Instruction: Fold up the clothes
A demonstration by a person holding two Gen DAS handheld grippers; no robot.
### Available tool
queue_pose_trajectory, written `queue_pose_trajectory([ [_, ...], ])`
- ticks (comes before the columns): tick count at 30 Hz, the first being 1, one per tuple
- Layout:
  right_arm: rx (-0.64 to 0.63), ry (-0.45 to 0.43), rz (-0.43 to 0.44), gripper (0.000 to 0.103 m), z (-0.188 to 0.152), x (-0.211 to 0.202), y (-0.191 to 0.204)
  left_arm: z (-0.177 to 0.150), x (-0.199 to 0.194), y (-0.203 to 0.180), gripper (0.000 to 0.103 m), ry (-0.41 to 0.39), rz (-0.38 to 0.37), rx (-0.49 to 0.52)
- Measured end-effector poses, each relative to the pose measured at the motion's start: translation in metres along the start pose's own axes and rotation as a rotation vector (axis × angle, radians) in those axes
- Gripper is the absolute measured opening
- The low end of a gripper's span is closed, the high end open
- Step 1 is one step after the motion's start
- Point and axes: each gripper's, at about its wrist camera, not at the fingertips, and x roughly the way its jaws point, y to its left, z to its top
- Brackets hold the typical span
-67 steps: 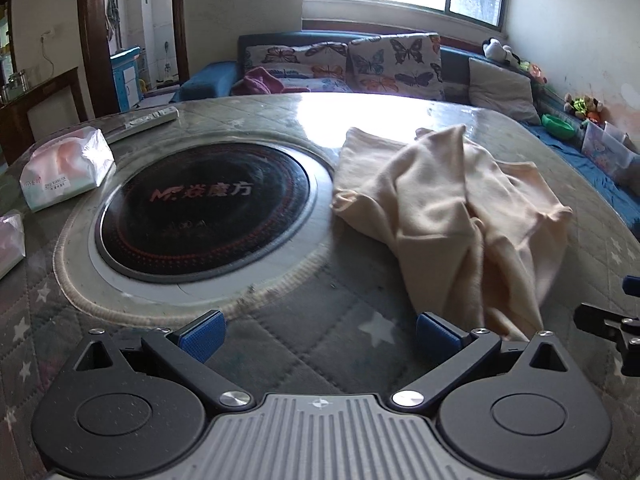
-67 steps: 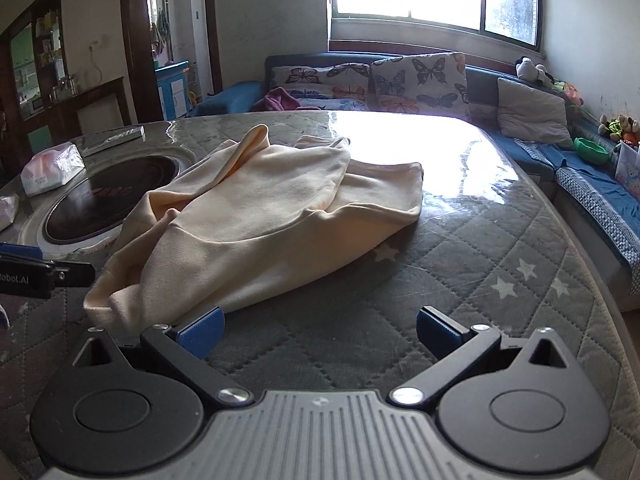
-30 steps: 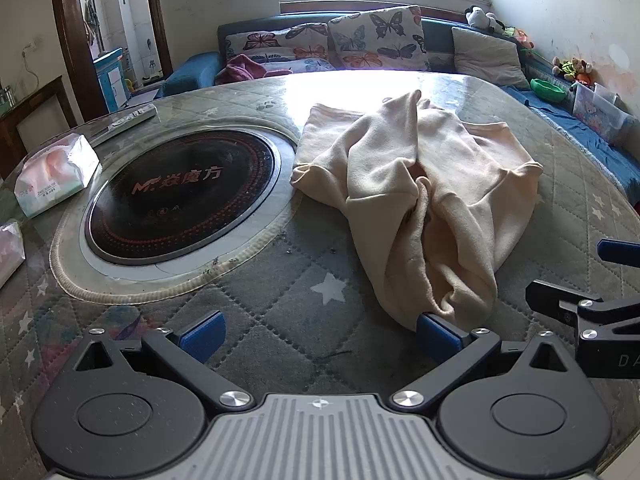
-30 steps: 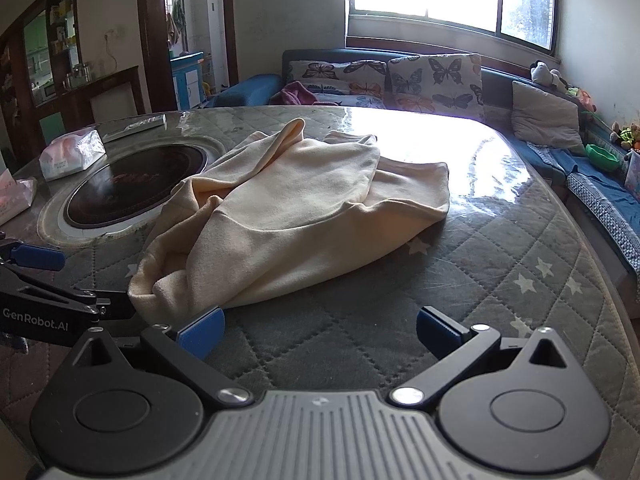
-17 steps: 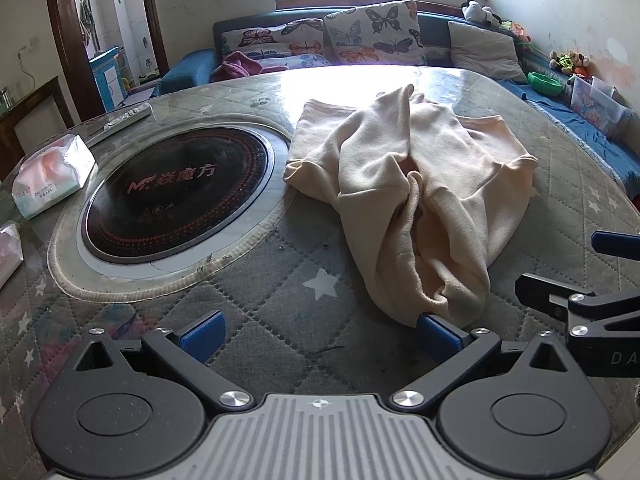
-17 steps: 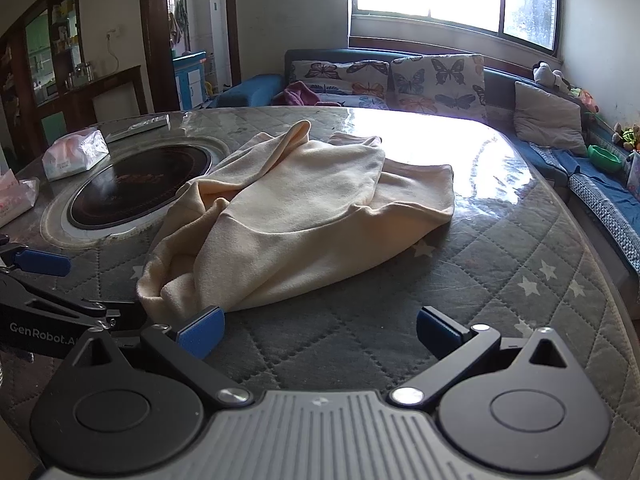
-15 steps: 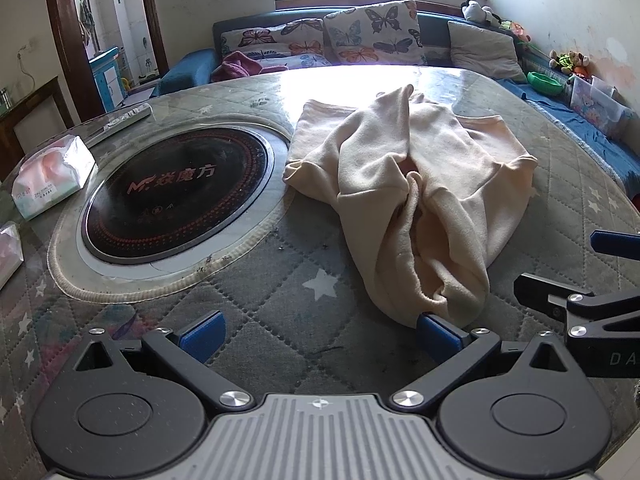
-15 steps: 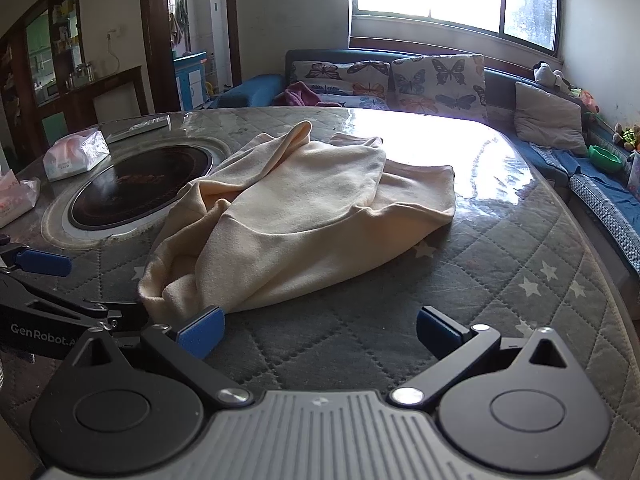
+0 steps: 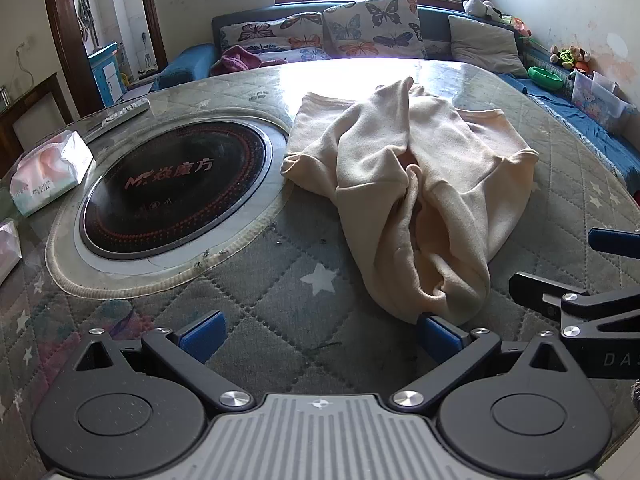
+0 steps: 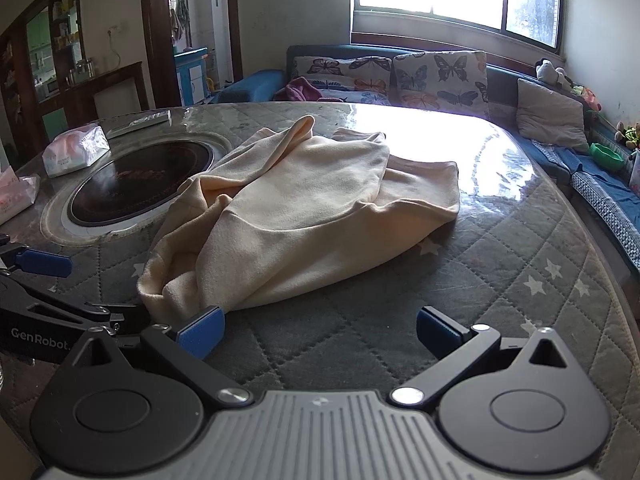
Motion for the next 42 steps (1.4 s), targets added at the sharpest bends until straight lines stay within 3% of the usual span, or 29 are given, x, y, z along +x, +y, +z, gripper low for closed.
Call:
queue_pose_trajectory([
  [42,-0.009,-0.007,0.012,0.103,0.007,0.0054,0.0033,0.0087,0.0052,0.0022,0.103,0.02,0.006,-0.003],
])
